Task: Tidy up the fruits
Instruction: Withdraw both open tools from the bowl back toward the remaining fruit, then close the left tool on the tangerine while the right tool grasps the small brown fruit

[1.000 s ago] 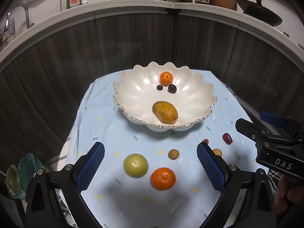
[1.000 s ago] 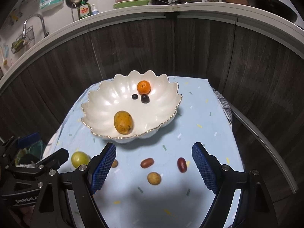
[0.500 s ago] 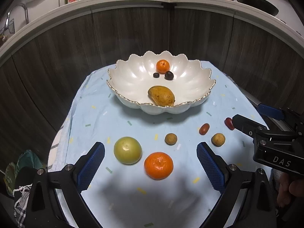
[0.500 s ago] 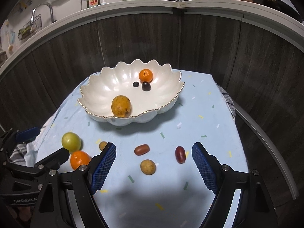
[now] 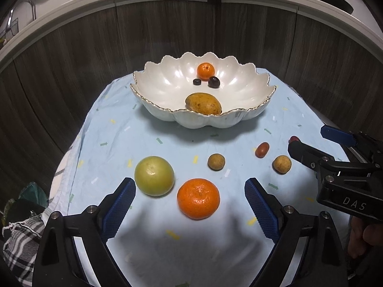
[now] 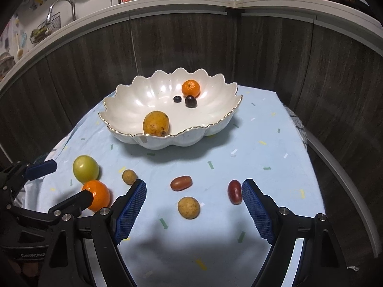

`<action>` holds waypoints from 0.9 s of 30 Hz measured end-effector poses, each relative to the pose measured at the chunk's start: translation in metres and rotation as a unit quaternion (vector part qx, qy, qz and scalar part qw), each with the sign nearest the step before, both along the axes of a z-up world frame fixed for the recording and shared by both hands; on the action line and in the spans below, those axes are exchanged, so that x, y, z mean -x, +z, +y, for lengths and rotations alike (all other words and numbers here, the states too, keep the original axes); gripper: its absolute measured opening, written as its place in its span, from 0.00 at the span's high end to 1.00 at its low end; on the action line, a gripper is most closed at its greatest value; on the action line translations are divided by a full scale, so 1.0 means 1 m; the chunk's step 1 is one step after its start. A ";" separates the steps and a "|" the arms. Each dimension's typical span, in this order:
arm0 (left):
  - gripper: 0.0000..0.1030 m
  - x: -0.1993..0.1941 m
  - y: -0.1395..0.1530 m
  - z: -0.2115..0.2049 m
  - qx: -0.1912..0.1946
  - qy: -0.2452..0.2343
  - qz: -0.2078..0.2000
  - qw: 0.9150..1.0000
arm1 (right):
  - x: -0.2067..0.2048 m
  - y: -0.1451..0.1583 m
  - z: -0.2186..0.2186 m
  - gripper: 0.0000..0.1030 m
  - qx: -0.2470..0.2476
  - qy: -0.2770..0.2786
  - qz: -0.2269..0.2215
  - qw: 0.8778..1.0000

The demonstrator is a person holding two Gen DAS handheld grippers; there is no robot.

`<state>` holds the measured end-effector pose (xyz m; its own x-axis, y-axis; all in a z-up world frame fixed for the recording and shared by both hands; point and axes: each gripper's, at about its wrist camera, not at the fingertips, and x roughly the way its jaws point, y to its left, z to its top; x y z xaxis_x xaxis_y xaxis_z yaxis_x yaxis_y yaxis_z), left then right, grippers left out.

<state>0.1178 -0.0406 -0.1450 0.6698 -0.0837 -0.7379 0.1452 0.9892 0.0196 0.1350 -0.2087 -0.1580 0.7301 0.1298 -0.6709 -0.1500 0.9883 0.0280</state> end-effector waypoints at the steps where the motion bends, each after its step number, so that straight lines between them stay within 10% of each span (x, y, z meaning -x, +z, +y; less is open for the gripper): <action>1: 0.09 0.000 -0.002 0.000 0.001 0.000 -0.001 1.000 | 0.000 -0.002 0.001 0.20 0.000 0.001 0.000 1.000; 27: 0.32 -0.007 -0.040 -0.006 0.005 -0.012 0.031 0.999 | -0.011 -0.037 0.011 0.34 0.015 0.018 0.038 0.999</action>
<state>0.1249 -0.0471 -0.1853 0.6207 -0.1064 -0.7768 0.1697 0.9855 0.0007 0.1458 -0.1976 -0.1947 0.6716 0.1338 -0.7288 -0.1839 0.9829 0.0110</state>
